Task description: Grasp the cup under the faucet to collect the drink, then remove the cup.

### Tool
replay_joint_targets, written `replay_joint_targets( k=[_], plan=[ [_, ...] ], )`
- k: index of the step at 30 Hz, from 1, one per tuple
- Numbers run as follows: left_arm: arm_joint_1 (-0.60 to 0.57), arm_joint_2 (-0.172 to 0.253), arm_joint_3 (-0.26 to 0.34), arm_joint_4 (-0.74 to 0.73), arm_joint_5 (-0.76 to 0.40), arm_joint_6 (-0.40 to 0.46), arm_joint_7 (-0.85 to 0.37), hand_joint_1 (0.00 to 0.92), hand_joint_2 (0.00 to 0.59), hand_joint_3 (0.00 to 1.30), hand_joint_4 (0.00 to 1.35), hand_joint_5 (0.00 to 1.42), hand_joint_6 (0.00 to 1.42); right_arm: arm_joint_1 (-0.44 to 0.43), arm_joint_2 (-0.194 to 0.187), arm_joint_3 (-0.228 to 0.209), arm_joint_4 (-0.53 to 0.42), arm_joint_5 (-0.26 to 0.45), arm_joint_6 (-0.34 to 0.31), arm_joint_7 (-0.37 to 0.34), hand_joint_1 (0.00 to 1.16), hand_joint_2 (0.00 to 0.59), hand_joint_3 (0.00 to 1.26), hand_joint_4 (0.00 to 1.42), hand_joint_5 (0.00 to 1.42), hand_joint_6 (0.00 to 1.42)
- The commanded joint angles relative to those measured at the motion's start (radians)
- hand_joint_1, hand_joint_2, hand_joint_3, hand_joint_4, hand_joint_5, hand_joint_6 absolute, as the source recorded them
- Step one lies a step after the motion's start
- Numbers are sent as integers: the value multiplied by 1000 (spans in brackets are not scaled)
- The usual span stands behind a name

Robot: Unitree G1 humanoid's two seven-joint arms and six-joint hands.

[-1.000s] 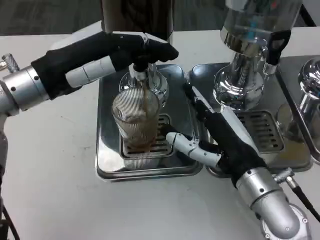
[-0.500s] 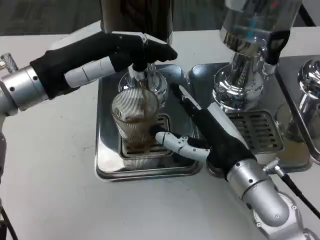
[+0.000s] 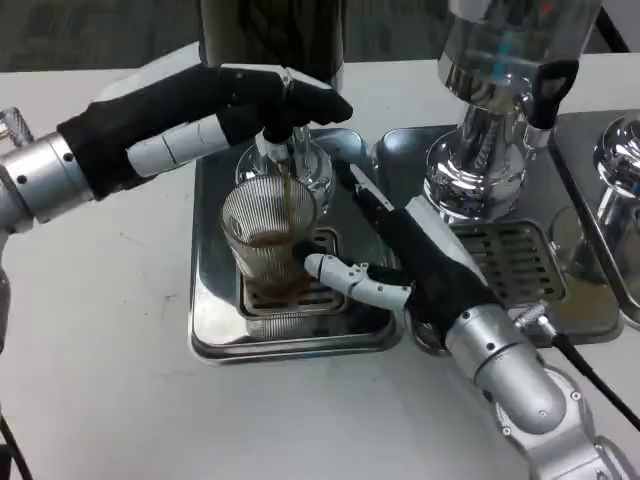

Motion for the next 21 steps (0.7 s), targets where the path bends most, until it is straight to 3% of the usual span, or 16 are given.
replay_joint_targets(
  k=[1, 21],
  plan=[
    [31, 8, -23, -8, 22, -4, -17, 0, 73, 348, 259, 202, 188, -26, 15, -2, 24, 5, 2, -1, 519, 246, 0, 0, 0, 0],
    [70, 29, 2, -53, 1, 16, 16, 0, 75, 356, 265, 205, 188, -107, 40, -1, 134, 11, -24, 1, 518, 246, 0, 0, 0, 0]
  ],
)
